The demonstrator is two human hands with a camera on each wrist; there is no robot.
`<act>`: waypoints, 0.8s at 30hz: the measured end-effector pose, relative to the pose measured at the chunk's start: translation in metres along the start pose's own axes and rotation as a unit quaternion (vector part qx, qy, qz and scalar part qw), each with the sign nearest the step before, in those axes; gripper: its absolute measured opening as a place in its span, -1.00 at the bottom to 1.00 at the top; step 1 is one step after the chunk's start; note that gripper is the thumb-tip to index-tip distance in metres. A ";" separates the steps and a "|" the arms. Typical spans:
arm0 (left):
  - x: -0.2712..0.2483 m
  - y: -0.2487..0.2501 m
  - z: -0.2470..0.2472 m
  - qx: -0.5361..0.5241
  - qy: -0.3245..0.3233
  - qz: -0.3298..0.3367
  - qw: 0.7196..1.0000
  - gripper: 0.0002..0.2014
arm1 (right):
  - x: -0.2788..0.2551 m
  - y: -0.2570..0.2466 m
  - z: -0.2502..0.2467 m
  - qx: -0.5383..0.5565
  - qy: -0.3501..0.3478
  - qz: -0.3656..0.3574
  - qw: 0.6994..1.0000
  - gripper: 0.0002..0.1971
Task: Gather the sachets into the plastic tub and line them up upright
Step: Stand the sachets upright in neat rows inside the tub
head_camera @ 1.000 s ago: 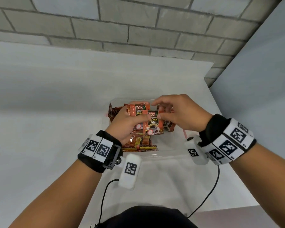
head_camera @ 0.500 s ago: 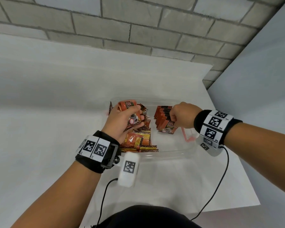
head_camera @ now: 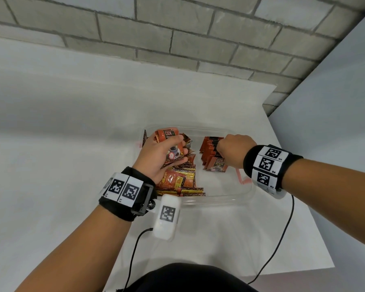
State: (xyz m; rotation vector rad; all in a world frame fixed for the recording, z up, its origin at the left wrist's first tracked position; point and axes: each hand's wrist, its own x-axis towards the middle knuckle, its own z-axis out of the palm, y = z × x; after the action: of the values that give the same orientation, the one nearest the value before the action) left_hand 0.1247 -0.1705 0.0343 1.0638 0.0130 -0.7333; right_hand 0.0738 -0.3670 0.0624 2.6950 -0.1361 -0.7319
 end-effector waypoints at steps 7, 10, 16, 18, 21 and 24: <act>-0.002 0.001 0.002 -0.004 0.006 -0.007 1.000 -0.95 | 0.002 0.000 0.002 -0.005 -0.005 0.003 1.000 -0.92; -0.002 0.001 0.002 -0.003 0.004 -0.008 1.000 -0.94 | 0.001 0.001 0.002 0.000 -0.003 0.003 1.000 -0.90; -0.006 0.001 0.003 -0.005 -0.022 -0.012 1.000 -0.97 | 0.000 0.004 0.001 0.006 -0.004 0.004 1.000 -0.83; -0.006 0.001 0.003 -0.012 -0.022 -0.017 1.000 -0.94 | -0.001 0.005 0.002 0.015 0.002 0.012 1.000 -0.76; -0.007 0.001 0.003 -0.020 -0.039 -0.031 0.999 -0.89 | -0.004 0.009 -0.002 0.048 0.028 0.036 0.998 -0.67; -0.009 0.001 0.002 -0.018 -0.058 -0.049 0.997 -0.90 | -0.015 0.014 -0.013 0.155 0.069 0.056 0.984 -0.79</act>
State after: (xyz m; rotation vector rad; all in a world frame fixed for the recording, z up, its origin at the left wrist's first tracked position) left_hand 0.1172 -0.1670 0.0393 0.9908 -0.0214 -0.8791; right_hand 0.0680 -0.3731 0.0848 2.9906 -0.3921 -0.5237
